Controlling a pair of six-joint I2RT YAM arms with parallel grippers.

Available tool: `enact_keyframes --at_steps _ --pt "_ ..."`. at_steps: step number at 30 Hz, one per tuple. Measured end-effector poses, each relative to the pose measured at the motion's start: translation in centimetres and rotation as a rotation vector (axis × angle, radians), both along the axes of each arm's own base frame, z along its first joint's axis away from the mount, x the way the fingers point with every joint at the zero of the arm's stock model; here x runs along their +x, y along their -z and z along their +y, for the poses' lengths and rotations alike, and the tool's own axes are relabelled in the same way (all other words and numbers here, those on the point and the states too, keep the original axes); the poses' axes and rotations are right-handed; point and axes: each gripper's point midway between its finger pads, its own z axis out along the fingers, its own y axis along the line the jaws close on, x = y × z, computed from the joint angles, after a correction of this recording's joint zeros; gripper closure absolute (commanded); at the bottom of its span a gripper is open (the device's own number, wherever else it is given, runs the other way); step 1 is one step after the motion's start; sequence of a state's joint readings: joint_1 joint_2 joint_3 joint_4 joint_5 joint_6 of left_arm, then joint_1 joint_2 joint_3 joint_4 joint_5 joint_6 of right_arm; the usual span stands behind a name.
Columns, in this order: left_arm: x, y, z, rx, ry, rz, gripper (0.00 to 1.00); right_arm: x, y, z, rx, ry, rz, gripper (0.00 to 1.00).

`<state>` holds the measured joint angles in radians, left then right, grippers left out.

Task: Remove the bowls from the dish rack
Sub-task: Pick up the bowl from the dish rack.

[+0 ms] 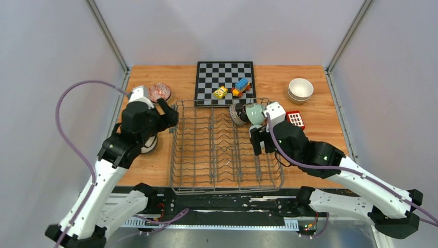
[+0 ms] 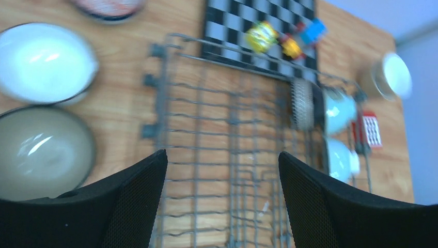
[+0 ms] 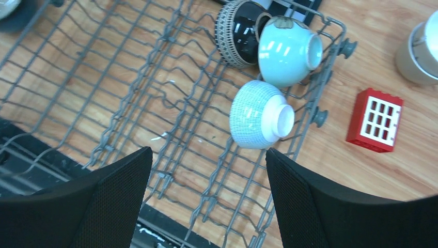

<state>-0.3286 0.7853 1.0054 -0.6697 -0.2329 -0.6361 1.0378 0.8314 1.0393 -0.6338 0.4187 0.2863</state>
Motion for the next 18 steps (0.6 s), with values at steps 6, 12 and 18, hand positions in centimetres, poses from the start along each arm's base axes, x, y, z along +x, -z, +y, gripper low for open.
enact_keyframes --at_steps 6,12,18 --pt "-0.1 -1.3 -10.3 0.024 0.378 -0.062 0.19 2.1 0.9 -1.3 -0.076 0.111 -0.010 0.17" --pt "1.1 -0.1 -16.6 -0.035 0.580 -0.086 0.18 4.7 1.2 -4.2 -0.042 0.254 0.025 0.20" --pt "2.3 1.5 -20.2 -0.151 0.655 -0.111 0.22 6.9 2.6 -5.4 0.081 0.344 0.074 0.25"
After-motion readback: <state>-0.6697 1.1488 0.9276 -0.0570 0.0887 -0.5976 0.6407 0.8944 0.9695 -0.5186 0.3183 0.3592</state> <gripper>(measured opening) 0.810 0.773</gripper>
